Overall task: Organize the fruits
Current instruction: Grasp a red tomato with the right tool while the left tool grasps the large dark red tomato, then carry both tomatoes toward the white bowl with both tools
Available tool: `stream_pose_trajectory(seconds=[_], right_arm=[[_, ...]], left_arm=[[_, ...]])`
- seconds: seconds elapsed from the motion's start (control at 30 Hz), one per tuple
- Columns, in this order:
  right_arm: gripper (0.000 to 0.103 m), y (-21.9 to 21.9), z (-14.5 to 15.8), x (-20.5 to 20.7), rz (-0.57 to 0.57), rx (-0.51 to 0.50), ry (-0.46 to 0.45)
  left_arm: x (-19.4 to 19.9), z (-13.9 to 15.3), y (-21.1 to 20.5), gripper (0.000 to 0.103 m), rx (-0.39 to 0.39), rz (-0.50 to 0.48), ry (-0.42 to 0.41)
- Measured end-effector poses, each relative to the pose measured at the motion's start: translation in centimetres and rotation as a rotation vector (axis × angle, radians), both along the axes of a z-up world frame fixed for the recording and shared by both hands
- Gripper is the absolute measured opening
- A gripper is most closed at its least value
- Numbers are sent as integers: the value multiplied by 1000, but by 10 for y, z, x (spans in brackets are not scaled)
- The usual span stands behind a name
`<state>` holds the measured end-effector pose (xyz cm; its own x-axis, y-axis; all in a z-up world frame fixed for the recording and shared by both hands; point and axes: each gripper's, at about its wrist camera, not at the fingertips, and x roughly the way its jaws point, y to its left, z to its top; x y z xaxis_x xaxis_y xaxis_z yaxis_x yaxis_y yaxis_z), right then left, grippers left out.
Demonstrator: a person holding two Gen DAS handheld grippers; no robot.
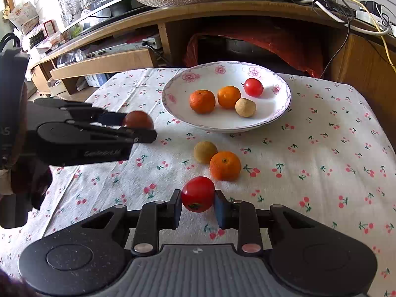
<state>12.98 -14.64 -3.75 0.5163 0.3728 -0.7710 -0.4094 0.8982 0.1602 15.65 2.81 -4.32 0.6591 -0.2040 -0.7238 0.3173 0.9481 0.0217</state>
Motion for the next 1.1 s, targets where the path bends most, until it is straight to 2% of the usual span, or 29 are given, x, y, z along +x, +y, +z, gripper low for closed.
stream_pose_trajectory(seconds=[0.1, 0.3, 0.43, 0.57, 0.63, 0.7, 1.1], right_arm=[[23, -3, 5, -12, 12, -14, 0], [23, -9, 6, -46, 49, -67, 38], [25, -11, 5, -62, 68, -101, 35], [28, -10, 4, -61, 59, -96, 42], [34, -10, 5, -60, 60, -87, 40], [45, -12, 4, -61, 60, -85, 37], [45, -16, 2, -55, 71, -82, 13]], left_arm=[[-24, 6, 0, 48, -19, -26, 44], [-77, 9, -12, 48, 1, -82, 107], [-97, 9, -18, 49, 33, -101, 97], [-97, 8, -17, 49, 19, -84, 96], [-96, 7, -18, 50, 26, -93, 87], [-94, 5, -19, 52, 38, -99, 87], [-77, -2, -20, 60, 24, -94, 82]])
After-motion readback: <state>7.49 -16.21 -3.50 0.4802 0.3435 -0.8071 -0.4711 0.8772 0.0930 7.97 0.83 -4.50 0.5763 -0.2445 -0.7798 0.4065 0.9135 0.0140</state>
